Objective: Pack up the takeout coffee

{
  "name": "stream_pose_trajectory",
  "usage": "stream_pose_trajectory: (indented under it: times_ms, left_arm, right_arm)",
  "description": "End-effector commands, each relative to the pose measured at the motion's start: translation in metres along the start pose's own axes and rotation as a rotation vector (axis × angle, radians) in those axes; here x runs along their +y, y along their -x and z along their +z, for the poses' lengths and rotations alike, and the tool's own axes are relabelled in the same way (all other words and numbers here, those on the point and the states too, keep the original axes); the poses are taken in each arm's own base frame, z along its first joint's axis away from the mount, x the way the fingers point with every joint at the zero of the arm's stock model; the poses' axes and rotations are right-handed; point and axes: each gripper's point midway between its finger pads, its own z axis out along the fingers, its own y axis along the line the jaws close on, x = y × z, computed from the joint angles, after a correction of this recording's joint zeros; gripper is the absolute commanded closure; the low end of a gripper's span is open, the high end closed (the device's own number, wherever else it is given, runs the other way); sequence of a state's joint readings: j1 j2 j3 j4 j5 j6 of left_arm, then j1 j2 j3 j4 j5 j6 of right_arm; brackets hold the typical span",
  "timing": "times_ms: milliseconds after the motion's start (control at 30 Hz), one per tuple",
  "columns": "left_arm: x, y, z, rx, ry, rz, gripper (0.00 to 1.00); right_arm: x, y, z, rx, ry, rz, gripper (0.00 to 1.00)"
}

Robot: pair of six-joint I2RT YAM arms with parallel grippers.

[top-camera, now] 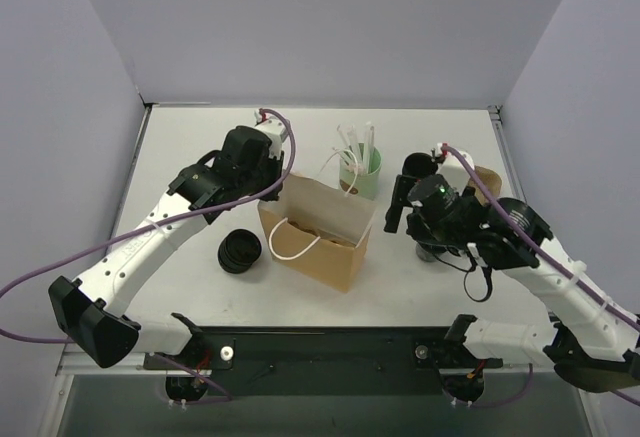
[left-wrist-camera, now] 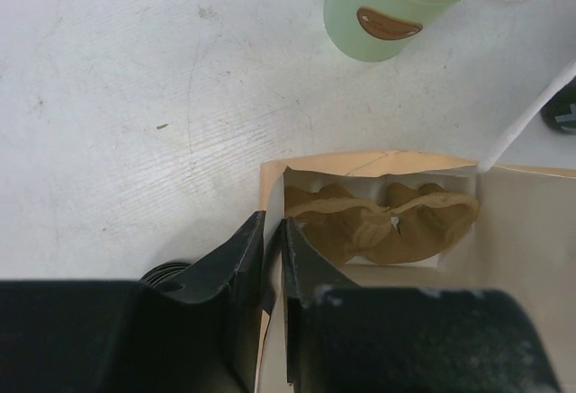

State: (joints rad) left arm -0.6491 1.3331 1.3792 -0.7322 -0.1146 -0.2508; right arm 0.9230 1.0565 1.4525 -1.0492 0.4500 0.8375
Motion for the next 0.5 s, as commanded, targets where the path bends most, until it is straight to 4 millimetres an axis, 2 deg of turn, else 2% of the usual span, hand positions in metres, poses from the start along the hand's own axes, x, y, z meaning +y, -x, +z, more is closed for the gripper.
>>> stream_pose_trajectory:
  times_ms: [0, 100, 167, 333, 433, 467]
  left_arm:
    - [-0.007, 0.020, -0.015, -0.063, -0.018, 0.004, 0.78]
    - [-0.012, 0.017, -0.014, -0.056, -0.029, 0.006, 0.78]
    - [-0.013, 0.018, -0.016, -0.063, -0.028, 0.008, 0.77]
    - [-0.005, 0.021, -0.019, -0.075, 0.019, 0.015, 0.77]
    - [0.004, 0.024, -0.020, -0.078, 0.067, 0.033, 0.76]
    - [0.005, 0.029, -0.022, -0.088, 0.077, 0.036, 0.76]
  right_arm:
    - [0.034, 0.015, 0.003, 0.001, 0.056, 0.033, 0.12]
    - [0.050, 0.007, 0.017, 0.051, 0.037, 0.045, 0.12]
    - [0.054, 0.001, 0.023, 0.069, 0.024, 0.065, 0.13]
    - [0.052, -0.016, 0.041, 0.108, -0.038, 0.033, 0.17]
    - [0.051, -0.022, 0.047, 0.123, -0.061, -0.006, 0.22]
    - [0.051, -0.022, 0.048, 0.125, -0.064, -0.013, 0.27]
